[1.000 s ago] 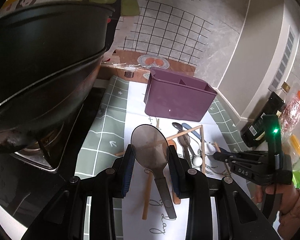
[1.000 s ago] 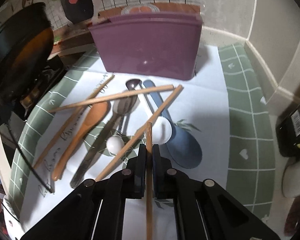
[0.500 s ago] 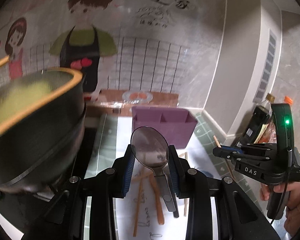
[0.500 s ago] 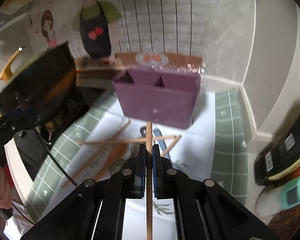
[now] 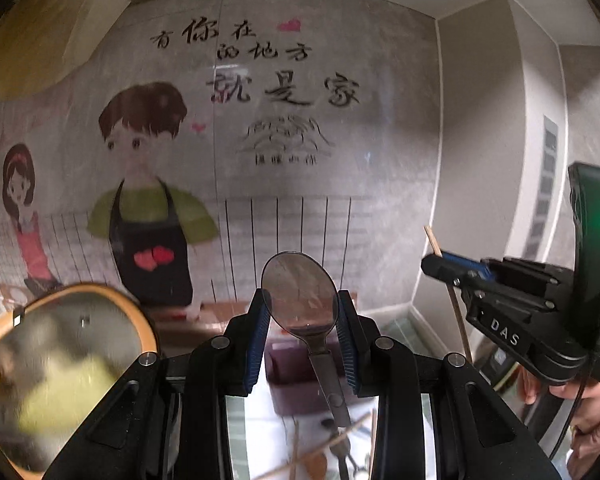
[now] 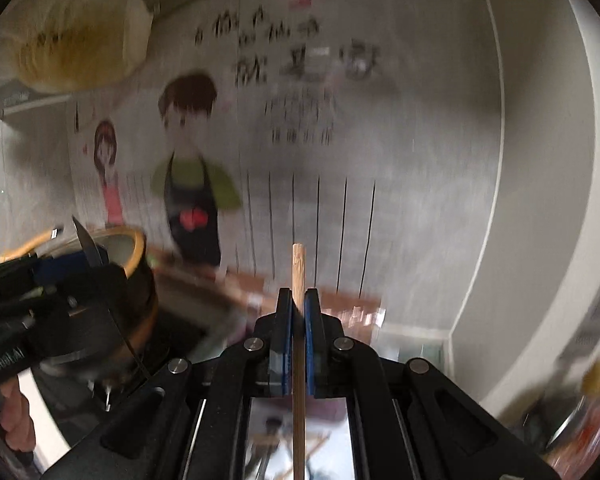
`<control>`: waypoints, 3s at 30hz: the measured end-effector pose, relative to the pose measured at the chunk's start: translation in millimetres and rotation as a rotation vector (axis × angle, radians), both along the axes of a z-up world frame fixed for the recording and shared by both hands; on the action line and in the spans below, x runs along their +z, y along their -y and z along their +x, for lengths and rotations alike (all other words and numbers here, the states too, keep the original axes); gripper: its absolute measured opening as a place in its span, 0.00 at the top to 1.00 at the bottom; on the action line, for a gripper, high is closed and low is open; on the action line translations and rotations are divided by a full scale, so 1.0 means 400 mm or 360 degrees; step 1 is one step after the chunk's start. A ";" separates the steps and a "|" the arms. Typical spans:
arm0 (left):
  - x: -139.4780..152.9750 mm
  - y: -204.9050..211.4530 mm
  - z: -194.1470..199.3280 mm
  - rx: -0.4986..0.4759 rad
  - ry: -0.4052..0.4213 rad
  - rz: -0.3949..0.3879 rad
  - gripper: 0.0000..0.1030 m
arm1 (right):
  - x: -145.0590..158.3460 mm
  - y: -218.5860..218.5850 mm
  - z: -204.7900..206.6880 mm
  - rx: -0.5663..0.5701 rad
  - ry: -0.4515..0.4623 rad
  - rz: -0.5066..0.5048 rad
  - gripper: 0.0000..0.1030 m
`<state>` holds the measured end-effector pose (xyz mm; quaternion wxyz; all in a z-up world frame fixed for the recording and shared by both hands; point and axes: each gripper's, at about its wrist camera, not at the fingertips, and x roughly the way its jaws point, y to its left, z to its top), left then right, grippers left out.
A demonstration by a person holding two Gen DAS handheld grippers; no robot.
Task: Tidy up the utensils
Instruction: 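Lift the chopstick into the purple holder and open the right tool while the left holds the spoon, then grasp the white ceramic spoon with the right tool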
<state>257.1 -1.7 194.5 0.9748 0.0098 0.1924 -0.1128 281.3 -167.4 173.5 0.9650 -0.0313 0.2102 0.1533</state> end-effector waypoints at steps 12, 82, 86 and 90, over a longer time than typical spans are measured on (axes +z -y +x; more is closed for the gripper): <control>-0.013 0.018 0.206 0.0122 0.0018 0.0025 0.67 | 0.062 -0.008 0.205 -0.0062 0.0198 0.0033 0.96; -0.614 -0.154 -0.127 0.0094 -0.0860 0.0000 0.24 | -0.617 -0.102 -0.089 0.0236 -0.0778 -0.0260 0.82; -0.616 -0.158 -0.124 0.0081 -0.0854 -0.0043 0.24 | -0.633 -0.102 -0.095 0.0231 -0.0809 -0.0253 0.81; -0.621 -0.144 -0.096 -0.0054 -0.0904 -0.0140 0.24 | -0.641 -0.112 -0.096 0.0212 -0.0834 -0.0324 0.80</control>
